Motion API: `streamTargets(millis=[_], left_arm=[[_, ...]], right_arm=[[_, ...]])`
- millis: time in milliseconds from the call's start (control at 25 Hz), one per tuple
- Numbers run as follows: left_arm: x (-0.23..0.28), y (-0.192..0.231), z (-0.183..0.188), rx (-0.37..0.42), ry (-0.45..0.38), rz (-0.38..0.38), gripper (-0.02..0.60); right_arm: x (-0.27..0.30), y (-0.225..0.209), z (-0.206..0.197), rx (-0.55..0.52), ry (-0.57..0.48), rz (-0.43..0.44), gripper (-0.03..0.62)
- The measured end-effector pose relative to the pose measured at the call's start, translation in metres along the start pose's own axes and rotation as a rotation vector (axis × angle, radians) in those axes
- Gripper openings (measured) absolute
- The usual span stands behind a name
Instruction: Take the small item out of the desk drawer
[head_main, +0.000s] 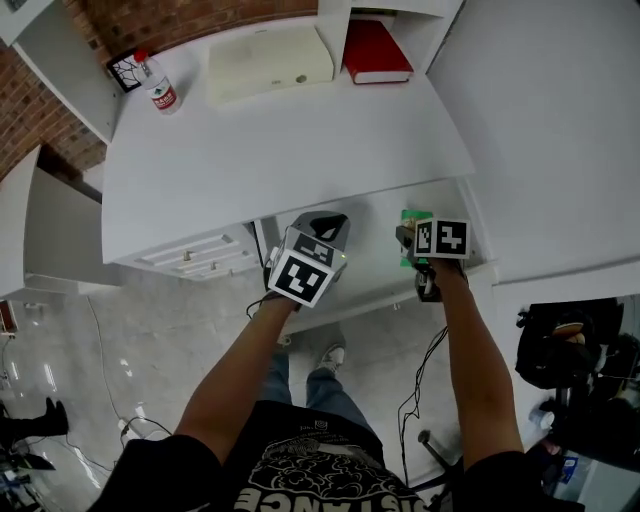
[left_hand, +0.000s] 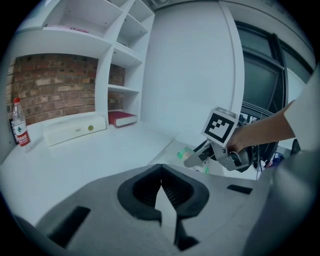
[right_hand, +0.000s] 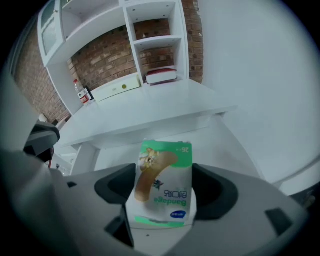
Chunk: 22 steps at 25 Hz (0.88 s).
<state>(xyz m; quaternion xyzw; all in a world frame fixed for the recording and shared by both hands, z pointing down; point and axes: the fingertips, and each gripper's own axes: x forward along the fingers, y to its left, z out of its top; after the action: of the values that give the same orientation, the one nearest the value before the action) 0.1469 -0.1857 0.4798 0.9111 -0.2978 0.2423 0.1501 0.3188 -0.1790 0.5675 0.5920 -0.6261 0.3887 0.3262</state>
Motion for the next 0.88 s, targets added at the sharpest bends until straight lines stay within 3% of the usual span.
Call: streamTargets(millis=[880], left_arm=[[-0.049, -0.009, 0.097, 0.102, -0.092, 0.013, 0.006]], right_arm=[[-0.155, 0.0, 0.065, 0.034, -0.374, -0.026, 0.351]])
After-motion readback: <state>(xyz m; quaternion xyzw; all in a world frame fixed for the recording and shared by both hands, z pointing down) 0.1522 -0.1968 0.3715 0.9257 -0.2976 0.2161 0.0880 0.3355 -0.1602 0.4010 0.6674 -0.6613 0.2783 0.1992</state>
